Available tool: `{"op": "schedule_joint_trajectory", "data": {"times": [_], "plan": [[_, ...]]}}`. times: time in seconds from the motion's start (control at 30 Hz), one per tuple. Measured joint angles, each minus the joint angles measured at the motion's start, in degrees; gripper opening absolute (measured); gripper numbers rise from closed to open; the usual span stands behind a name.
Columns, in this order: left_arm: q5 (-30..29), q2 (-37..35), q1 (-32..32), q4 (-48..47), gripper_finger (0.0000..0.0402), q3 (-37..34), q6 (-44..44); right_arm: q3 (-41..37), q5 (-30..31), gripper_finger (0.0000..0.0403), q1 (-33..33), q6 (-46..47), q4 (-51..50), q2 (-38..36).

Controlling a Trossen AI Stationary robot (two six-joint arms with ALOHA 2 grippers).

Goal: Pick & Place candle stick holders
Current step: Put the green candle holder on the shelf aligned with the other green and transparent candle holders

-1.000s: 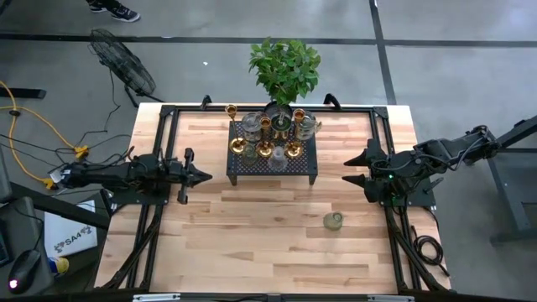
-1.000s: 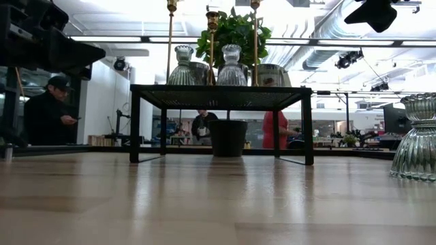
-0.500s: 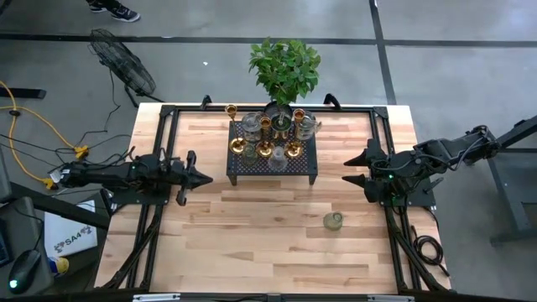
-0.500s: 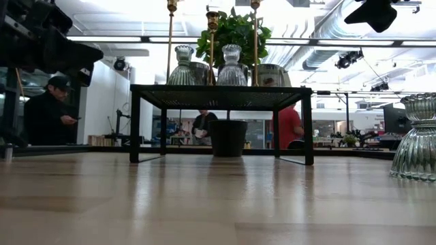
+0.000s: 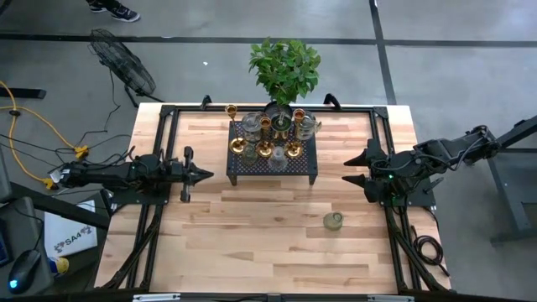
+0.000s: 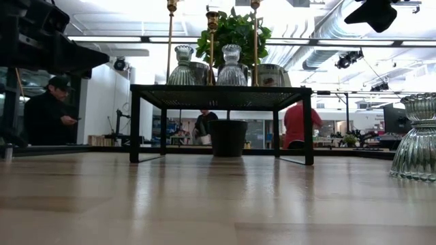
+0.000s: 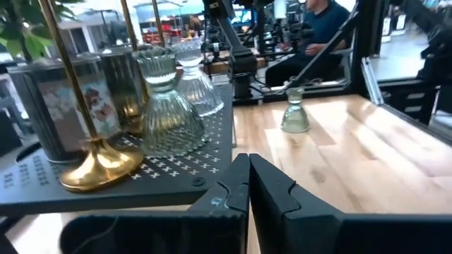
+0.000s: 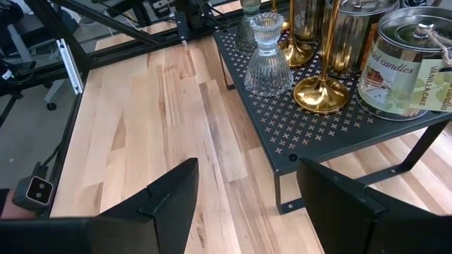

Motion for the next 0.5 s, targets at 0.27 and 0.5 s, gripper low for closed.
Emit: {"op": "schedule_joint_trajectory", "data": {"times": [0.27, 0.5], "plan": [[-0.1, 0.0, 0.0, 0.1, 0.0000, 0.0, 1.5, 0.0, 0.0, 0.0233, 0.0, 0.0, 0.0, 0.0], [0.1, 0.0, 0.0, 0.1, 0.0000, 0.0, 1.5, 0.0, 0.0, 0.0233, 0.0, 0.0, 0.0, 0.0]]}}
